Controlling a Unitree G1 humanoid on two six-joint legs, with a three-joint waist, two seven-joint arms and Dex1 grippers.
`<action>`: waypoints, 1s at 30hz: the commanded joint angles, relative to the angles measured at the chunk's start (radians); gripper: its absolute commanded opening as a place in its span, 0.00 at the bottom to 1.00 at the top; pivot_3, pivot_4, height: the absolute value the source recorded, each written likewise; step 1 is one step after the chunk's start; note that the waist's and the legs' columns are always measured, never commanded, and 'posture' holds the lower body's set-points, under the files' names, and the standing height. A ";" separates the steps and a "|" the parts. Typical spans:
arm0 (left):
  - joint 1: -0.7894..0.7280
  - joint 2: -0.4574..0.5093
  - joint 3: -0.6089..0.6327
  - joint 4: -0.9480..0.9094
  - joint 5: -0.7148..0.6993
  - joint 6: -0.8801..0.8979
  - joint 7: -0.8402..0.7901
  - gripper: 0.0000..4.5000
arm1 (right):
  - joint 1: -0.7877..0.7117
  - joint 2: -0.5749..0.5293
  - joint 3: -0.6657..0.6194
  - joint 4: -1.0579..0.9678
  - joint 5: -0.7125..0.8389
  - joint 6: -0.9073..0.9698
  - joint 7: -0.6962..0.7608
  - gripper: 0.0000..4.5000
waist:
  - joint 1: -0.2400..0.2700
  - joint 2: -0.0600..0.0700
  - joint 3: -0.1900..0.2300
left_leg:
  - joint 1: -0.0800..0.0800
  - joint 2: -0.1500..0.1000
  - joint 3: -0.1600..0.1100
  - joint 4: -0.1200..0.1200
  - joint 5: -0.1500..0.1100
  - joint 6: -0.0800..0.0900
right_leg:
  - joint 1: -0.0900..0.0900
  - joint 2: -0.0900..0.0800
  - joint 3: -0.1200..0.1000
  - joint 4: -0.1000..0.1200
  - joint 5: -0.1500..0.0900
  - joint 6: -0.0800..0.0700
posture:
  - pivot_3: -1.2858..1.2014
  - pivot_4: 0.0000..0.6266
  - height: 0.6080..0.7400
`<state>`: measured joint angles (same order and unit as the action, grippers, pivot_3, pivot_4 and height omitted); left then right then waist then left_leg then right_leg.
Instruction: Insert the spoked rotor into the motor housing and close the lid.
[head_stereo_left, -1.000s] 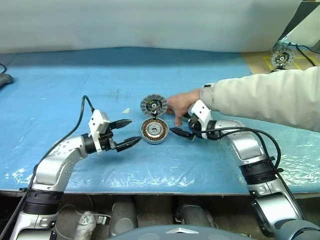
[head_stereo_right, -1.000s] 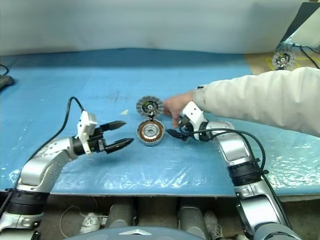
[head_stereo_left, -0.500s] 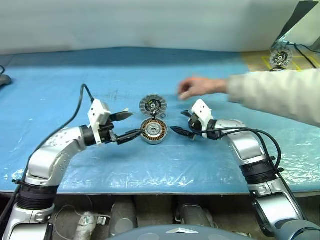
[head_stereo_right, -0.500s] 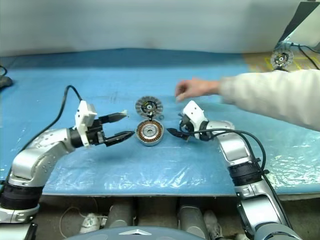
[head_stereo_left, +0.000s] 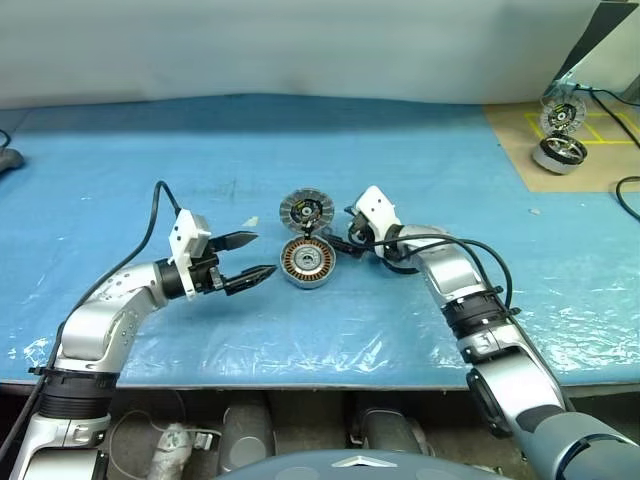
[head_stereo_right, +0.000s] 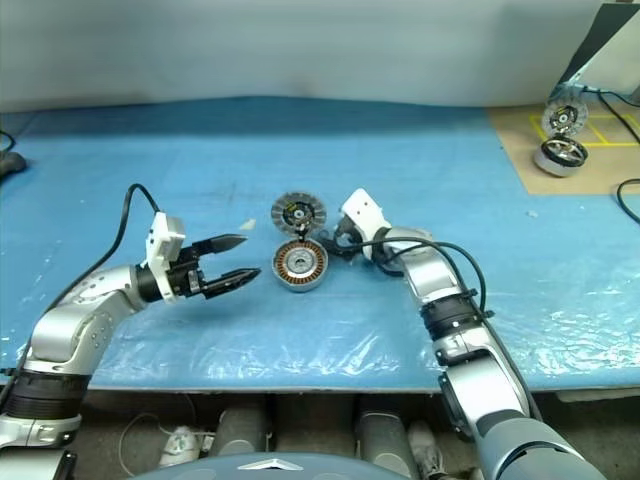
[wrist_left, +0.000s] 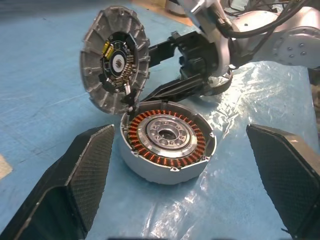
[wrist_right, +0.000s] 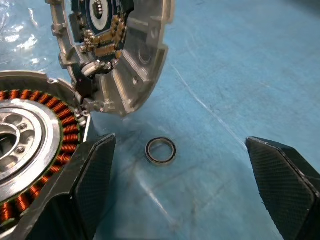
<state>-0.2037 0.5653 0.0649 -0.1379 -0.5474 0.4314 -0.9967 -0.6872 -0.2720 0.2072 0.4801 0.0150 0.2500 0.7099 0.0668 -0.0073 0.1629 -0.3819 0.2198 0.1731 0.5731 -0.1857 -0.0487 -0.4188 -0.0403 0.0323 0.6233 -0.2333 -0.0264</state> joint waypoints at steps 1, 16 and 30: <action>-0.019 -0.010 -0.012 -0.033 0.010 -0.016 0.019 1.00 | -0.039 0.015 0.000 0.077 -0.021 -0.067 -0.017 0.98 | 0.000 0.000 0.000 | 0.000 0.000 0.000 0.000 0.000 0.000 | 0.000 0.000 0.000 0.000 0.000 0.000 | 0.52 0.24 1.00; -0.126 -0.049 -0.050 -0.262 -0.064 0.233 0.231 1.00 | -0.068 0.056 0.002 0.280 -0.069 -0.209 -0.040 0.70 | -0.004 0.000 0.000 | 0.000 0.001 0.000 0.004 0.000 0.000 | 0.001 0.000 0.000 0.002 -0.002 -0.004 | 0.52 0.24 1.00; -0.221 0.076 0.094 -0.358 -0.265 0.467 0.297 1.00 | -0.051 0.046 -0.002 0.183 -0.066 -0.170 -0.023 0.32 | -0.003 0.000 0.000 | -0.001 0.001 0.000 0.004 0.000 0.000 | 0.001 0.000 0.000 0.001 0.000 0.000 | 0.52 0.24 1.00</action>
<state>-0.4232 0.6197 0.1114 -0.4720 -0.7796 0.8997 -0.6818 -0.7340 -0.2188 0.2094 0.7000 -0.0477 0.0726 0.6846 0.0639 -0.0073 0.1629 -0.3834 0.2205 0.1728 0.5767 -0.1856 -0.0488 -0.4187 -0.0399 0.0318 0.6240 -0.2332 -0.0265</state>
